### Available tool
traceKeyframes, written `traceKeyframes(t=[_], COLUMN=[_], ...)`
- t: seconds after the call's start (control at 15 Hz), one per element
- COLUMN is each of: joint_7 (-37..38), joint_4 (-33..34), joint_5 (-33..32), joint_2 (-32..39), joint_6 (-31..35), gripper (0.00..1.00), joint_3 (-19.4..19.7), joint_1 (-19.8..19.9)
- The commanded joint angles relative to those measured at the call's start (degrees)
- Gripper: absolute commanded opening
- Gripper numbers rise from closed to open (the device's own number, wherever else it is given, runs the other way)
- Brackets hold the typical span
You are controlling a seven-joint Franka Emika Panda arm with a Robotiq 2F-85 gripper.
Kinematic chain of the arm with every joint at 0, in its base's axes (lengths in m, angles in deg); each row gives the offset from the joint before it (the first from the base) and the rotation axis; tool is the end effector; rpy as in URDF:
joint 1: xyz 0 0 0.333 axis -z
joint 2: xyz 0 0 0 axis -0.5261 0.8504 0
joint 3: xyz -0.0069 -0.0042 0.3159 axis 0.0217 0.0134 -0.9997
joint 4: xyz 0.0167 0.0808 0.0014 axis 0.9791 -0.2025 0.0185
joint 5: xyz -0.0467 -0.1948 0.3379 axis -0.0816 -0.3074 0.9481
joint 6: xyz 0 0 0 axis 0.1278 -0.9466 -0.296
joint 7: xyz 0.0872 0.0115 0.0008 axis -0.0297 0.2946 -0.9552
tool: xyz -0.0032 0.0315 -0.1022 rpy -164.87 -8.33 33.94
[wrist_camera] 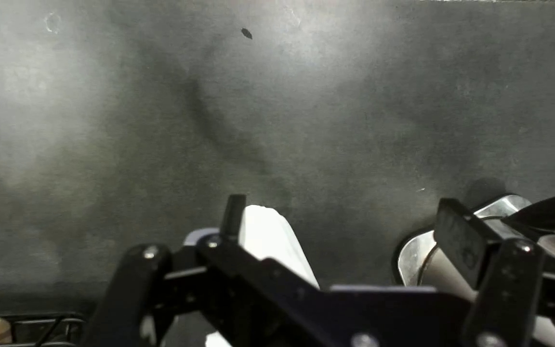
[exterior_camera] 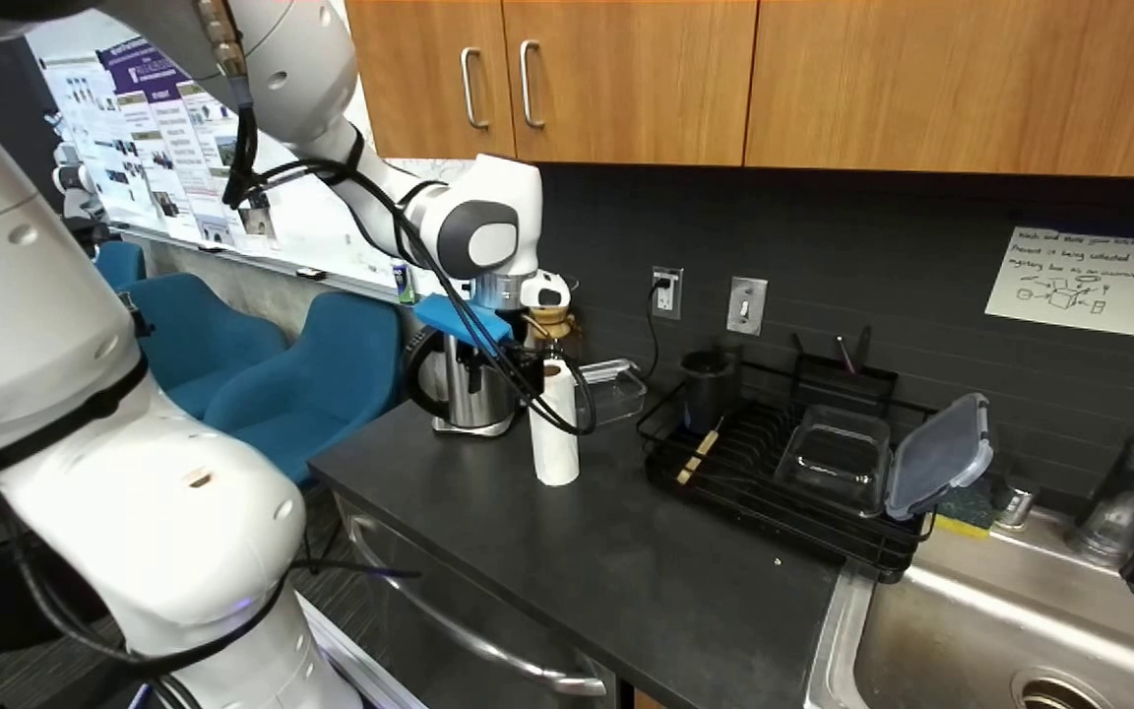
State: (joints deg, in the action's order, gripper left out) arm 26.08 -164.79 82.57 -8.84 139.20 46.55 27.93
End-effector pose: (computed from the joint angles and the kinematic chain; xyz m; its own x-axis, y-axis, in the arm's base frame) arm 0.4259 0.0322 0.3212 0.9963 -0.0360 -0.0785 -0.0459 -0.9906 -0.1286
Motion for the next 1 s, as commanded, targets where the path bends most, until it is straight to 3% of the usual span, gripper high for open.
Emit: traceKeyframes(t=[0.0,0.33,0.8,0.87,0.93], joint_7=[-2.73,-5.59,18.13,12.96,15.37], joint_4=[1.41,1.56,-0.82,-0.07,-0.21], joint_5=[2.92,4.77,-19.76,-15.05,-17.18], joint_2=[2.71,4.67,4.2,4.59,4.61], joint_6=[1.78,5.07,15.95,14.01,14.6], gripper=[1.0,1.0,1.0,1.0,1.0], joint_3=[0.28,0.09,-3.1,-2.19,-2.52], joint_1=[0.18,0.31,2.53,1.61,1.79])
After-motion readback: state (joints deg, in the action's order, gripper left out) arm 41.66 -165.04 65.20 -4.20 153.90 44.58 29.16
